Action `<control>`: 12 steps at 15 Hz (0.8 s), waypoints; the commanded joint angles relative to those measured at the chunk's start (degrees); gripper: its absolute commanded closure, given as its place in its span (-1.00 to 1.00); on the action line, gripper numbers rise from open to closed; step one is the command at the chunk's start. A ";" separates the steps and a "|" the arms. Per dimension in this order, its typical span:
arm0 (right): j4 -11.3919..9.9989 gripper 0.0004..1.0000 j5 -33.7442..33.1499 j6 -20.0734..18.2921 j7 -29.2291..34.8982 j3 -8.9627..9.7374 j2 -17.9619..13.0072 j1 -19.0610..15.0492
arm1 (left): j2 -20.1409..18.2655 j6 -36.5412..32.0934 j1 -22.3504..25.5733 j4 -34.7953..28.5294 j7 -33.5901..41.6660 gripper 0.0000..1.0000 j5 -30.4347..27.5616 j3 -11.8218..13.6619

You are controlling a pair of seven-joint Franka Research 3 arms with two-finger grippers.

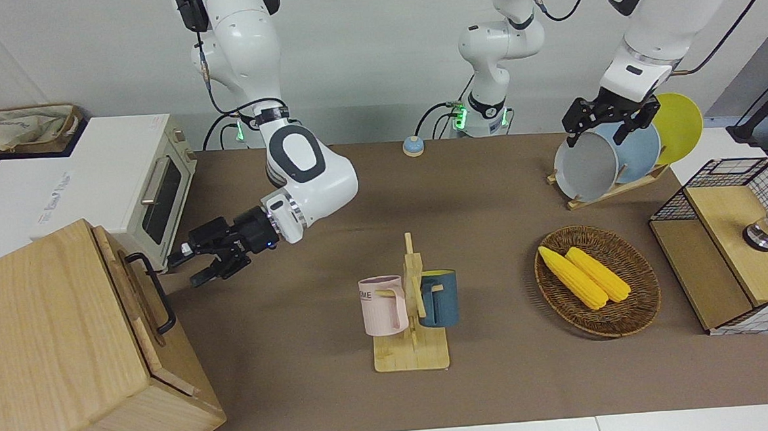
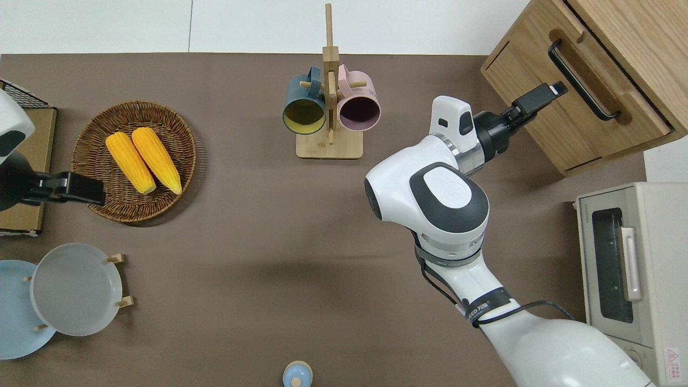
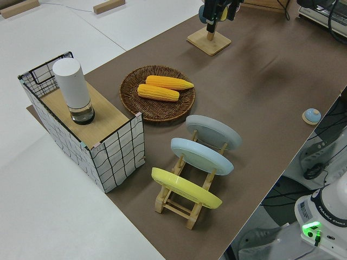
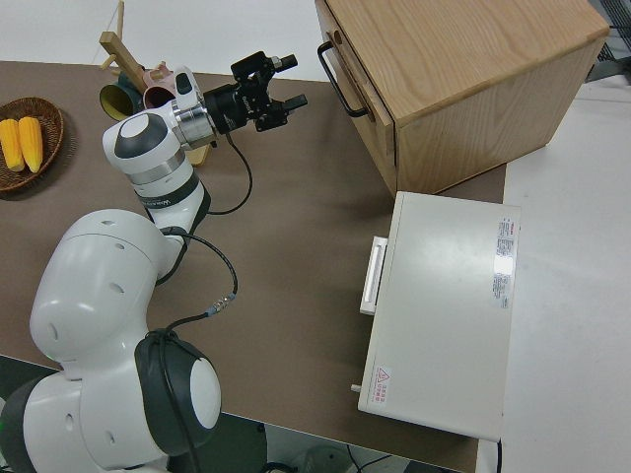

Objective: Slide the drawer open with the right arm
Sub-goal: 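Extend the right gripper onto the black drawer handle and grasp it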

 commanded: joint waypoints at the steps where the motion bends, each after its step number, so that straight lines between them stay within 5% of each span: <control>1: -0.79 -0.97 -4.94 3.42 4.07 0.33 1.05 -2.75 | 0.65 -1.13 0.31 1.49 0.51 -0.99 0.98 -0.40; 7: -0.35 -0.91 -7.32 5.97 5.48 0.33 1.85 -5.38 | 0.65 -1.13 0.31 1.40 0.51 -0.99 0.98 -0.40; 8: -0.35 -0.76 -7.32 5.97 5.57 0.33 1.85 -5.39 | 0.65 -1.13 0.31 1.49 0.51 -0.99 0.98 -0.40; 12: -0.26 0.63 -7.32 5.80 5.49 0.33 1.94 -5.39 | 0.65 -1.13 0.31 1.40 0.51 -0.99 0.98 -0.40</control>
